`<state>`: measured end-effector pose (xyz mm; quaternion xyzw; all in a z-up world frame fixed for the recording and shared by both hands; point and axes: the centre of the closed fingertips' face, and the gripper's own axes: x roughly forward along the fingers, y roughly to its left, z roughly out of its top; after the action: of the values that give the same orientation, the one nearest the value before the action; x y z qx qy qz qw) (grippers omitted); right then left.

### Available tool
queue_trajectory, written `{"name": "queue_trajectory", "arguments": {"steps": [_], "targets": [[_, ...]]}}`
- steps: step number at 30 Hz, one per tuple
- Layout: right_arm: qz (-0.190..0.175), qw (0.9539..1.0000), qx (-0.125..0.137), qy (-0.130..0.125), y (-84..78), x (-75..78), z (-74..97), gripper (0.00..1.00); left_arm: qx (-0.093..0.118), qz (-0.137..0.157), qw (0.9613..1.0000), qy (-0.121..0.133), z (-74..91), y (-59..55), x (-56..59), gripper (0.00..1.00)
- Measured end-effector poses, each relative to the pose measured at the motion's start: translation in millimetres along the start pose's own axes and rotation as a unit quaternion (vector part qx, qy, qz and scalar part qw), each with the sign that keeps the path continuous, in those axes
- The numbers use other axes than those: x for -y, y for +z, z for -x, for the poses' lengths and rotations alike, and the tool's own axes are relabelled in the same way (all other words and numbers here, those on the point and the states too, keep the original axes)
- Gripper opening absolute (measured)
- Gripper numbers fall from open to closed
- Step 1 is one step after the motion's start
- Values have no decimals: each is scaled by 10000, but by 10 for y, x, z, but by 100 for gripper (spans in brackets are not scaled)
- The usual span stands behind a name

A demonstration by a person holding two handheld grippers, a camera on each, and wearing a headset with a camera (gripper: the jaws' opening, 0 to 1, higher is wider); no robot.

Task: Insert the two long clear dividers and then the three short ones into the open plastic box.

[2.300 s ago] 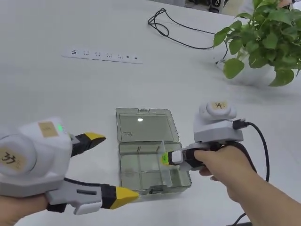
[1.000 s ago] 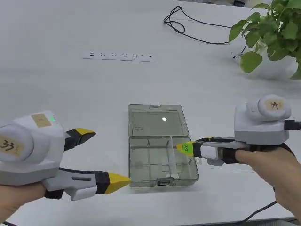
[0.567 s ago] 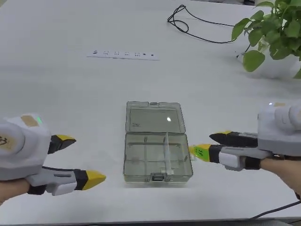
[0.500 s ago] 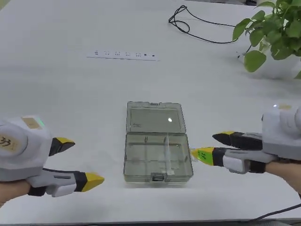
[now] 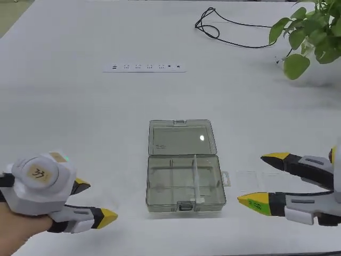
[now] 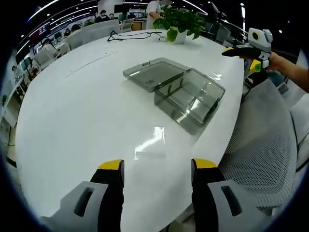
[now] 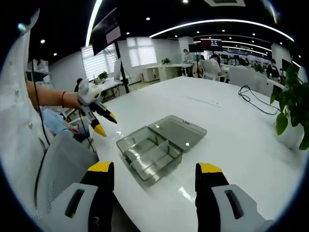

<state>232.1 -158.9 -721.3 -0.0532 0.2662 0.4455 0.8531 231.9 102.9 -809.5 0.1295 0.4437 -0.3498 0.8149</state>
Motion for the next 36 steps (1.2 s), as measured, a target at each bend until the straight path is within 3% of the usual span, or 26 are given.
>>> {"name": "queue_trajectory", "arguments": {"steps": [6, 12, 17, 20, 25, 36], "targets": [[-32, 9999, 94, -48, -21, 44, 59, 68, -380, 0, 9992, 92, -132, -106, -113, 50], [-126, 9997, 190, -94, -7, 72, 79, 67, -769, -131, 9969, 61, -243, -184, -101, 47], [-154, 9994, 289, -120, 30, 75, 99, 67, -930, -258, 9952, 140, -305, -196, -101, 45], [-181, 9992, 347, -121, 47, 67, 112, 65, -1125, -435, 9925, 199, -323, -247, -106, 42], [-198, 9984, 491, -176, 115, 78, 133, 65, -1142, -502, 9918, 284, -324, -248, -126, 40], [-127, 9985, 492, -219, 111, 76, 157, 65, -1306, -322, 9902, 379, -326, -249, -178, 32]]}}
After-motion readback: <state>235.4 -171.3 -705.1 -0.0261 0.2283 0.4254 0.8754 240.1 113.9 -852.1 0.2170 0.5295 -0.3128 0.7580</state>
